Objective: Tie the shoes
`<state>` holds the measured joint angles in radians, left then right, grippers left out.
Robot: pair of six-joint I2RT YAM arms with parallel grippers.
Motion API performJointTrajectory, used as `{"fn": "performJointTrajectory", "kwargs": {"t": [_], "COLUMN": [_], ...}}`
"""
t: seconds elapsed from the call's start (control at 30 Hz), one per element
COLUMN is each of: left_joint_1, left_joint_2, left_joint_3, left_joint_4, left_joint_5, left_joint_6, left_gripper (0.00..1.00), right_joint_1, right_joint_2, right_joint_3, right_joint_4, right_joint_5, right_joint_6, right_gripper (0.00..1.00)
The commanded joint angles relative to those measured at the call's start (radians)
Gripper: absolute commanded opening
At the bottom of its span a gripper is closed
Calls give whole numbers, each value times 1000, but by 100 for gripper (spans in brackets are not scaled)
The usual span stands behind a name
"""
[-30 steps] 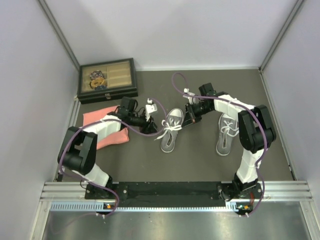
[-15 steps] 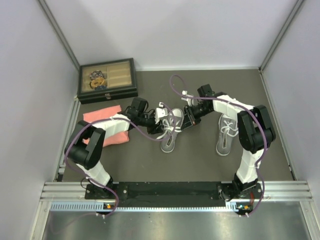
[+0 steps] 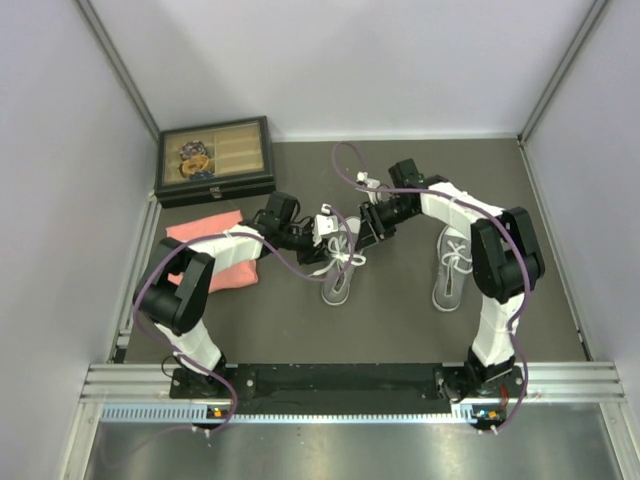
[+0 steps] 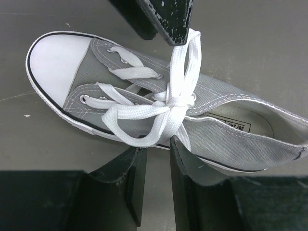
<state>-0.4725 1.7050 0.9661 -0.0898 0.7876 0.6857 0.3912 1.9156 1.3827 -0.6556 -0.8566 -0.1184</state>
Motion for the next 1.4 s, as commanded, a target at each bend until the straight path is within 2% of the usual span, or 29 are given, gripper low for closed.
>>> {"fn": "performJointTrajectory", "kwargs": {"t": [0.0,0.3,0.53,0.6,0.7,0.73,0.8,1.0,1.37], "left_joint_1": [-3,-3,-5,-8,-8,-8,-6,12,71], "left_joint_2": [2,1,-1,1,-2,-4,-15,-68,-148], "left_joint_3": [34,36,42,45,45,43,39,-16,-72], "left_joint_4": [15,25,30,32,21,9,-1,-13,-163], "left_joint_5": [19,10,16,18,24,27,29,1,-17], "left_joint_6": [17,-5,-5,-2,9,14,18,12,135], "left_gripper": [31,33,34,31,22,19,14,0,0], "right_joint_1": [37,63,61,61,61,63,61,60,48], "right_joint_2": [31,56,48,43,45,43,43,36,30], "right_joint_3": [65,68,56,56,58,58,58,53,50], "right_joint_4": [1,-18,-38,-39,-45,-45,-47,-41,-52], "right_joint_5": [-12,-15,-22,-24,-25,-25,-25,-7,-4], "right_joint_6": [-47,-72,-96,-101,-105,-107,-112,-107,-113], "right_gripper": [38,35,20,17,11,5,0,0,0]}}
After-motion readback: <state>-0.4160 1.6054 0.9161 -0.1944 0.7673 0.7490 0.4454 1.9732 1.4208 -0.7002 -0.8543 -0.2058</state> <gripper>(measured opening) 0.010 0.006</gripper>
